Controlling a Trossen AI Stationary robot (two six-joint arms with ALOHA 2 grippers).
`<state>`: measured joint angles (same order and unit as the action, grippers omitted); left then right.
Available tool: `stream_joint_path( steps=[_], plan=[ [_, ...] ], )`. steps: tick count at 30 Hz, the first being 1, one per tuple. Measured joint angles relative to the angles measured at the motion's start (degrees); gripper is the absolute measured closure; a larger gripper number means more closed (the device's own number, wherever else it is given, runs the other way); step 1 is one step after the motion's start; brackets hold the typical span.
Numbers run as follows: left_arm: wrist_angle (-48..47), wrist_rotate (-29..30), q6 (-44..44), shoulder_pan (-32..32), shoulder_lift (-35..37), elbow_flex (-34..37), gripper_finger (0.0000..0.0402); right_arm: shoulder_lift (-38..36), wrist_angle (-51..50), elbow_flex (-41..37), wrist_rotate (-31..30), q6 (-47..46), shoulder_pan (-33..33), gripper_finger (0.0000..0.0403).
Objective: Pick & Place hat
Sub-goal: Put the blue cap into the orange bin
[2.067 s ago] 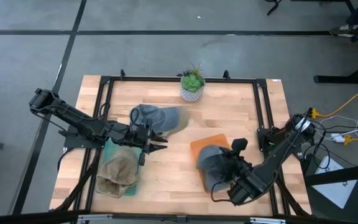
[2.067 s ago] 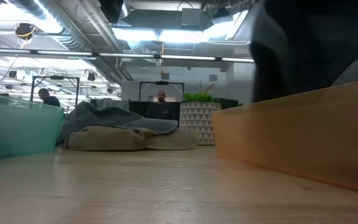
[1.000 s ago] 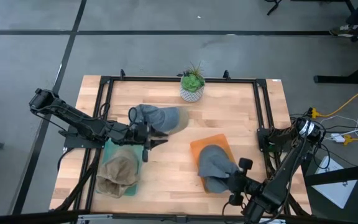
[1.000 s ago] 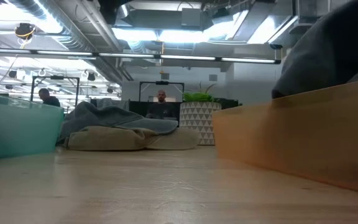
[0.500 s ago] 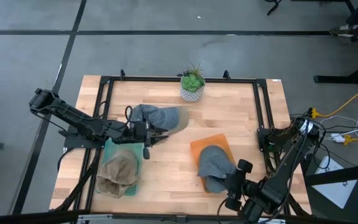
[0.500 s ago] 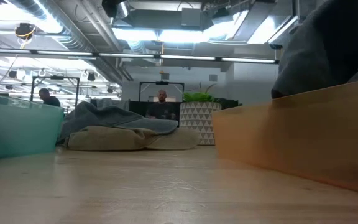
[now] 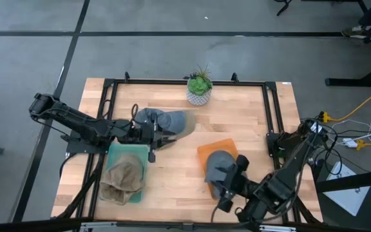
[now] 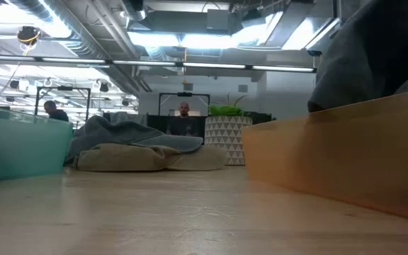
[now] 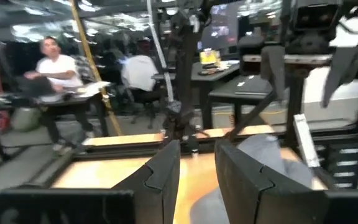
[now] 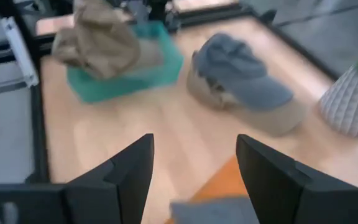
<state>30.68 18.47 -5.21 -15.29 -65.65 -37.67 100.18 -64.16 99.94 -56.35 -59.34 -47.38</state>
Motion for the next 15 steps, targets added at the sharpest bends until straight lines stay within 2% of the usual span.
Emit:
stream_joint_path(
  steps=[4,9,15],
  plan=[
    [-12.22,-5.01,4.52,3.42,-0.04,-4.11,0.0304,1.57,2.44,-0.11,-1.68,2.85,3.44,0.0176],
    [-29.88,-6.53,7.72,6.30,-1.39,-9.36,0.0304,5.94,1.78,-0.15,-1.39,4.06,7.79,0.0176],
    [-42.21,-12.98,8.51,9.26,-4.36,-11.63,0.0304,11.75,1.18,-0.22,-2.68,4.39,11.44,0.0176]
  ],
)
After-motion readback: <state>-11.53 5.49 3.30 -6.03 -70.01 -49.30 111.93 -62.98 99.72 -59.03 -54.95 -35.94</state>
